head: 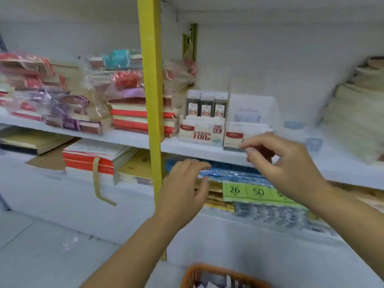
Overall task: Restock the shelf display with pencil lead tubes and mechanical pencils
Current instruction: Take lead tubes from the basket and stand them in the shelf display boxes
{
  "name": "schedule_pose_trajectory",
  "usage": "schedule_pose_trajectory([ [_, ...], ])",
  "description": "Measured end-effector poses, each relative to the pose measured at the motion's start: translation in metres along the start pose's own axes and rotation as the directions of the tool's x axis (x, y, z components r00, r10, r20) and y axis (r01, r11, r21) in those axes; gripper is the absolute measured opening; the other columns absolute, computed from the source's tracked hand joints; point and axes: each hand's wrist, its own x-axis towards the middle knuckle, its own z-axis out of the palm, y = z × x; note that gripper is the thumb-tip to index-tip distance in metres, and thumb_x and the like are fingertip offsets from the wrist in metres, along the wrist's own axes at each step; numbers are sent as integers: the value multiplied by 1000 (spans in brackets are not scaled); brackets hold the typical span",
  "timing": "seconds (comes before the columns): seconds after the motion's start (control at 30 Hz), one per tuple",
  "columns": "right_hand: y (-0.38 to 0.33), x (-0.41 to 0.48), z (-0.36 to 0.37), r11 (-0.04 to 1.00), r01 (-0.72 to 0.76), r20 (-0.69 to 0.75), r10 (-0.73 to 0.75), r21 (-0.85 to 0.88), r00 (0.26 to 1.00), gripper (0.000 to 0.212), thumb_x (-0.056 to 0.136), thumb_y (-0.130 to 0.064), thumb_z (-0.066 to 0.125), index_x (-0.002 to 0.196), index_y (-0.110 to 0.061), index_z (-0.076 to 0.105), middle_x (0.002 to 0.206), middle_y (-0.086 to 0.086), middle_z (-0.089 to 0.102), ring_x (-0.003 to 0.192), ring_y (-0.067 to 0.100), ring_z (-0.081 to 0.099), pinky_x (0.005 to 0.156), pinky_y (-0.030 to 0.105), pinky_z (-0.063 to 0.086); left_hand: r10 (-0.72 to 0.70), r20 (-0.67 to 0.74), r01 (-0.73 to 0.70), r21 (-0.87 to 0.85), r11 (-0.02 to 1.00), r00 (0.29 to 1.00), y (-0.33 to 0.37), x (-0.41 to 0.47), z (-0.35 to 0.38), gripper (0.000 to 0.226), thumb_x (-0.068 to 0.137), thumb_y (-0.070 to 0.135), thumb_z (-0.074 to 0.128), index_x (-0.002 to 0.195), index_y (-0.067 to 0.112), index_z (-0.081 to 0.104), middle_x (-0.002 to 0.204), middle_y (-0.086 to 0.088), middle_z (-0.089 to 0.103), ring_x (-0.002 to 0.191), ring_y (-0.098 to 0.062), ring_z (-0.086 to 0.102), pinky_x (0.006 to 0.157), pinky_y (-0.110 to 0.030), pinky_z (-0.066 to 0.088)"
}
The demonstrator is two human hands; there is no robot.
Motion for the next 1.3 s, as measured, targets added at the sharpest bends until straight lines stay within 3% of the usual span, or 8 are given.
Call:
schedule_pose_trajectory([
  [0.1, 37, -81, 25, 951, -309, 175, 301, 22, 937, 14, 90, -14, 63, 92, -26, 70, 74, -15, 65, 64, 3, 59, 57, 12, 42, -12, 415, 36, -49, 998, 910, -3, -59, 30, 34, 100, 30, 55, 134, 26, 56, 128, 6, 57, 116, -10, 50, 90, -21, 38],
  [0.2, 87, -171, 65, 759, -646, 449, 607, -81, 656, 16, 94, -18, 58, 99, -29, 68, 88, -10, 65, 65, 2, 57, 58, 15, 44, -164, 694, 234, -6, 972, 701, -21, -118, 69, 45, 101, 35, 56, 143, 26, 46, 142, 4, 47, 123, -12, 51, 90, -21, 38],
  [0.33, 127, -274, 124, 565, -794, 565, 739, -222, 368, 17, 92, -21, 62, 108, -24, 64, 109, -1, 65, 99, 19, 63, 85, 31, 48, -329, 794, 463, 69, 884, 511, -52, -185, 124, 41, 99, 24, 61, 138, 16, 53, 136, -11, 57, 106, -8, 55, 88, -18, 38],
  [0.47, 141, -328, 169, 466, -828, 641, 746, -312, 179, 37, 90, -25, 65, 125, -14, 58, 130, 8, 58, 115, 24, 57, 95, 33, 45, -440, 826, 635, 135, 761, 353, -72, -241, 171, 43, 95, 13, 65, 134, 25, 52, 135, 4, 54, 122, -12, 54, 108, -37, 43],
  [0.63, 154, -359, 211, 482, -819, 580, 779, -311, 238, 54, 88, -26, 70, 136, -15, 50, 137, 6, 51, 128, 24, 47, 104, 35, 39, -502, 800, 585, 245, 773, 328, -97, -279, 211, 74, 91, 25, 72, 154, 14, 34, 161, -9, 29, 150, -25, 24, 122, -40, 21],
  [0.83, 172, -356, 266, 604, -684, 486, 779, -409, 397, 72, 85, -43, 69, 145, -23, 35, 147, -2, 35, 135, 23, 28, 115, 38, 23, -594, 713, 651, 255, 715, 373, -119, -288, 239, 86, 82, 22, 82, 153, 16, 35, 155, -4, 40, 142, -22, 36, 118, -33, 29],
  [0.93, 178, -355, 280, 657, -514, 484, 754, -552, 444, 81, 80, -56, 67, 146, -26, 33, 137, -2, 43, 122, 25, 36, 104, 40, 34, -600, 696, 588, 311, 747, 394, -123, -294, 250, 84, 79, 31, 83, 150, 16, 40, 153, -4, 43, 140, -23, 39, 117, -36, 31],
  [1.3, 180, -357, 278, 695, -614, 627, 677, -374, 385, 60, 85, -28, 71, 137, -26, 42, 130, 0, 49, 108, 19, 56, 92, 37, 49, -726, 584, 781, 233, 579, 364, -118, -294, 255, 42, 79, 27, 82, 114, 28, 58, 112, 13, 57, 92, 0, 59, 85, -25, 51],
])
